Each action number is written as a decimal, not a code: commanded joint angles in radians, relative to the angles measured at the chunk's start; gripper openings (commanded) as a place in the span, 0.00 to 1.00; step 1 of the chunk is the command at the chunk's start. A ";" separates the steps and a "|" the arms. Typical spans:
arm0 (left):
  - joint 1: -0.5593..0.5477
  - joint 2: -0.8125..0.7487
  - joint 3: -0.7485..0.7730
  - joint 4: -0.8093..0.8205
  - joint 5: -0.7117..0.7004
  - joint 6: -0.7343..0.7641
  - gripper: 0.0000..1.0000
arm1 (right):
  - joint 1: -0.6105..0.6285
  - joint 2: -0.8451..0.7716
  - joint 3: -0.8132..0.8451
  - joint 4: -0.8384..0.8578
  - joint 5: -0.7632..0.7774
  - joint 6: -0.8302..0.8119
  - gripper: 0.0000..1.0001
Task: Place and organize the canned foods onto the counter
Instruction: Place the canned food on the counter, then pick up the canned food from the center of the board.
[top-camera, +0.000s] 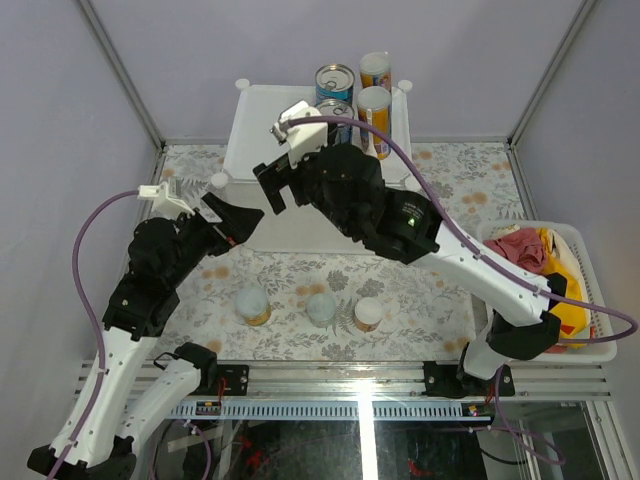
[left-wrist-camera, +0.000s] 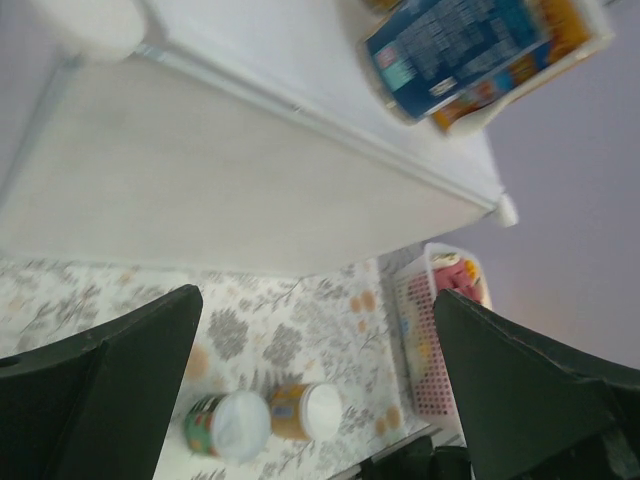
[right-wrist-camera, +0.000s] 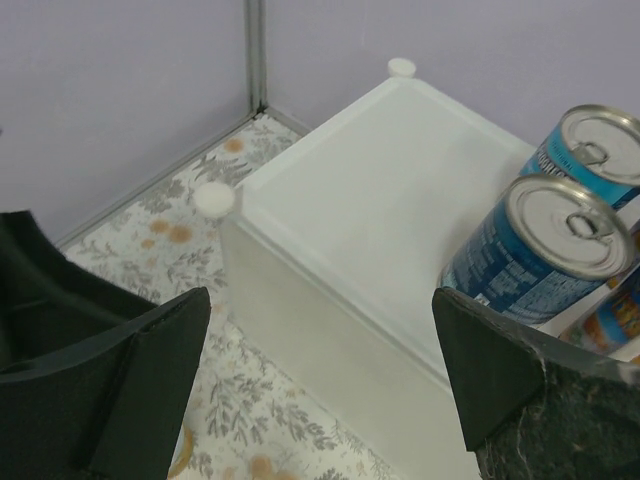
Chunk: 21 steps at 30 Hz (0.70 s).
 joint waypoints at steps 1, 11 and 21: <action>0.008 -0.002 0.030 -0.217 -0.049 0.038 1.00 | 0.060 -0.081 -0.067 0.014 0.115 0.023 1.00; 0.006 -0.052 -0.056 -0.313 -0.041 0.039 1.00 | 0.154 -0.314 -0.467 -0.174 0.244 0.295 0.98; 0.008 -0.053 -0.099 -0.312 -0.006 0.053 1.00 | 0.161 -0.482 -0.841 -0.382 0.275 0.707 0.98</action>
